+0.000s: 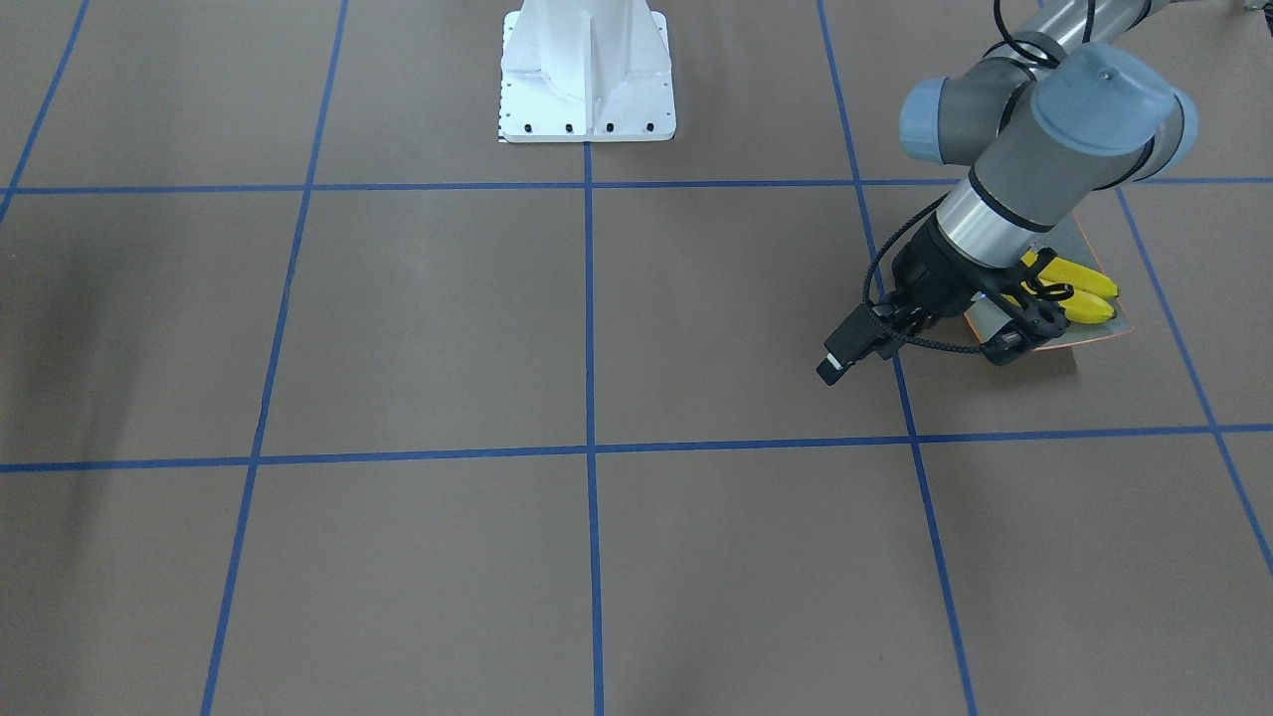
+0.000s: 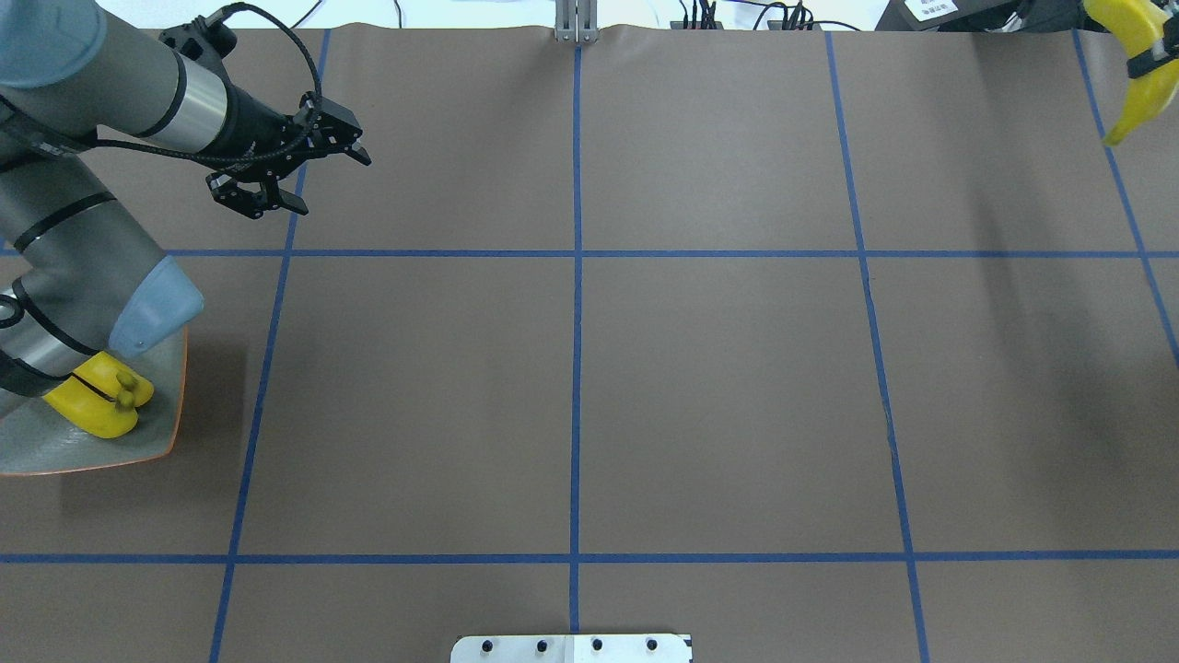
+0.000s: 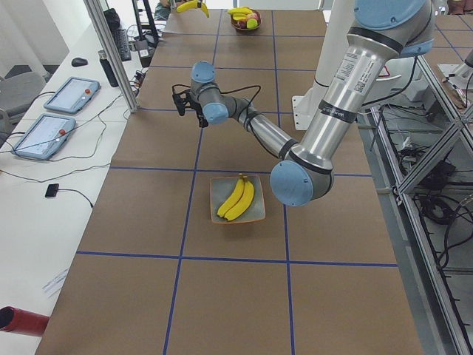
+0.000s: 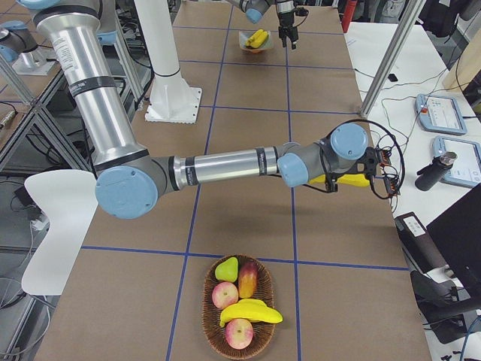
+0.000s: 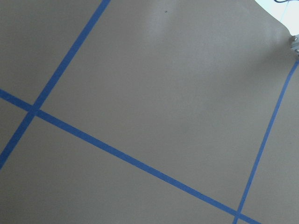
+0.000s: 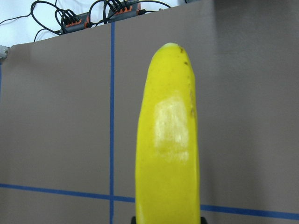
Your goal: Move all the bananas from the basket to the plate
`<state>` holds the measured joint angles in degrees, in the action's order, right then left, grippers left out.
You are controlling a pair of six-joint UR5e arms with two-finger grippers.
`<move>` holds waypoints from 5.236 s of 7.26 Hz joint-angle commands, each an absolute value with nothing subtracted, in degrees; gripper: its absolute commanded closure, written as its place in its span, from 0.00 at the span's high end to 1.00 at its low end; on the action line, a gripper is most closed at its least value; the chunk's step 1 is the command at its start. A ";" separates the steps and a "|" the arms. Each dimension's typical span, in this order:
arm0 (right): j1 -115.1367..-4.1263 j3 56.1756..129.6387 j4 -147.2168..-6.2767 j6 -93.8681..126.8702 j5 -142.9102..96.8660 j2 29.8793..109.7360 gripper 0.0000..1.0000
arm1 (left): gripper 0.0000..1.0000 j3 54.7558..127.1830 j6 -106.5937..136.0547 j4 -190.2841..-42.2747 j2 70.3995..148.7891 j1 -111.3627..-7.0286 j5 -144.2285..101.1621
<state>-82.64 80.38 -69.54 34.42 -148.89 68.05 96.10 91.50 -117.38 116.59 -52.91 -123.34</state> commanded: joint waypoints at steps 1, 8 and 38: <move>-71.94 80.94 -55.27 59.64 -139.00 63.56 0.00 | 1.00 94.40 91.58 -117.95 118.55 -52.91 -123.31; -45.46 81.30 -28.48 94.12 -120.32 54.08 0.00 | 1.00 85.52 99.32 -145.87 123.92 -50.90 -123.57; -42.46 96.51 -29.97 83.67 -109.96 71.02 1.00 | 0.00 100.86 100.03 -113.14 107.14 -59.42 -130.38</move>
<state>-43.13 96.78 -29.74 83.78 -111.61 70.72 96.05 100.92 -127.15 107.98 -59.44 -133.24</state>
